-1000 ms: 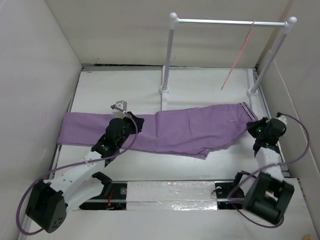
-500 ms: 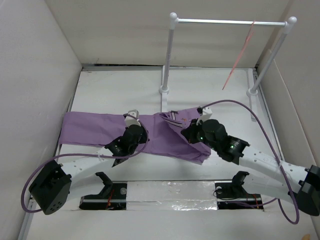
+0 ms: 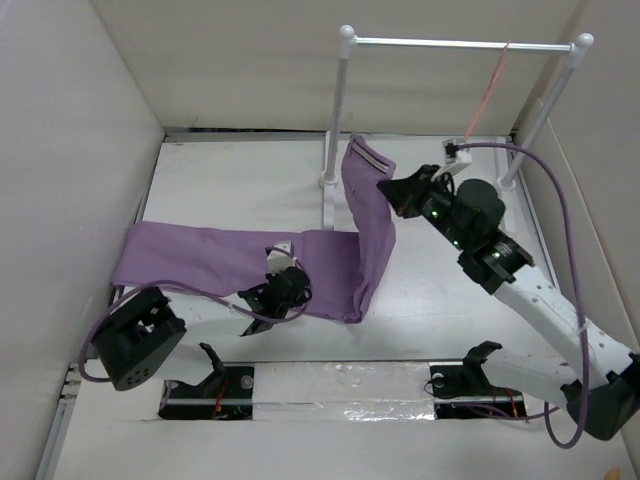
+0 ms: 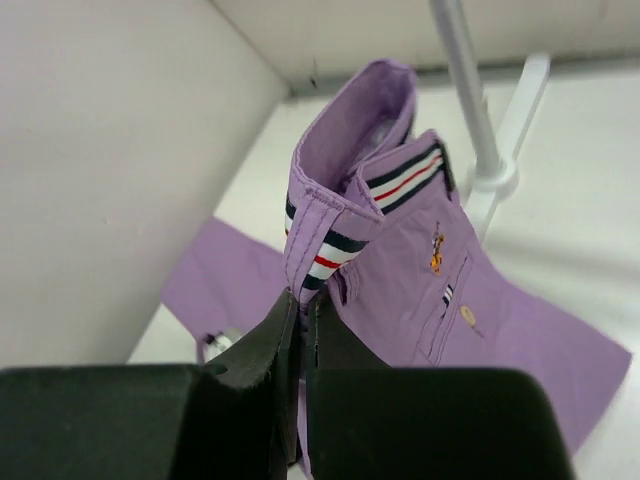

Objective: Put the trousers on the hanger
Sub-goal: Fold the trousers at the center of the board.

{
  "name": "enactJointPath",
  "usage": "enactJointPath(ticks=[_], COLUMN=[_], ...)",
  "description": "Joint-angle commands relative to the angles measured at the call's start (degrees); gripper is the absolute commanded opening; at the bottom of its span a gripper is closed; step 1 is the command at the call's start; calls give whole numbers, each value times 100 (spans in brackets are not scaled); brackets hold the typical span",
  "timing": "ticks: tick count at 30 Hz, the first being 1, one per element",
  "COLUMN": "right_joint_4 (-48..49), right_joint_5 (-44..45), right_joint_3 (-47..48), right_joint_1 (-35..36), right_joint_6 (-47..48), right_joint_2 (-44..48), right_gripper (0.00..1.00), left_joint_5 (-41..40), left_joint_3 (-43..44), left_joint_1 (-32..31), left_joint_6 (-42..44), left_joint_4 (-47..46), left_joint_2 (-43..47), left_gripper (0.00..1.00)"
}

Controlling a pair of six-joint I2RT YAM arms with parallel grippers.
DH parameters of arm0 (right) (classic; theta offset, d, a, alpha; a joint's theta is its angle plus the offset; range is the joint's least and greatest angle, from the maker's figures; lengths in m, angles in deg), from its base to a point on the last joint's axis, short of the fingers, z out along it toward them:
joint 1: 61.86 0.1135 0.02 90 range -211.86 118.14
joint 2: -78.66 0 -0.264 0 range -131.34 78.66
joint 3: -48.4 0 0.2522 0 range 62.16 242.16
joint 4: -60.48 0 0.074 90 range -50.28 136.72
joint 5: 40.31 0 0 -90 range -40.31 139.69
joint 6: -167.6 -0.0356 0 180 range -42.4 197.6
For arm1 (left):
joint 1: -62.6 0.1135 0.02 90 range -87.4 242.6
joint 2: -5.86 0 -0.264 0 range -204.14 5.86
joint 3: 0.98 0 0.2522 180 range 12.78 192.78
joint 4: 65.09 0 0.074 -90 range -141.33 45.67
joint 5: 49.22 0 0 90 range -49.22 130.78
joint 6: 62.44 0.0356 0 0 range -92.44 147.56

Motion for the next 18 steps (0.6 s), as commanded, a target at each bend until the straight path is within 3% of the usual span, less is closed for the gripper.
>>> enactJointPath(ticks=[1,9,18], right_joint_4=[393,-186,-618], right_joint_5=[-420,-869,-1325], right_joint_3=[694,1336,2338], right_joint_1=[-258,-742,-1182], right_joint_6=[145,286,523], right_joint_2=[639,1133,801], right_gripper=[0,0,0], left_joint_5=[-221,-107,525], left_joint_3=[350,2113,4075], left_joint_1=[-181,-928,-1351], left_joint_6=[-238,-45,404], left_joint_4=[-353,-469,-398], left_joint_2=[-576,-2517,-3469], left_gripper=[0,0,0])
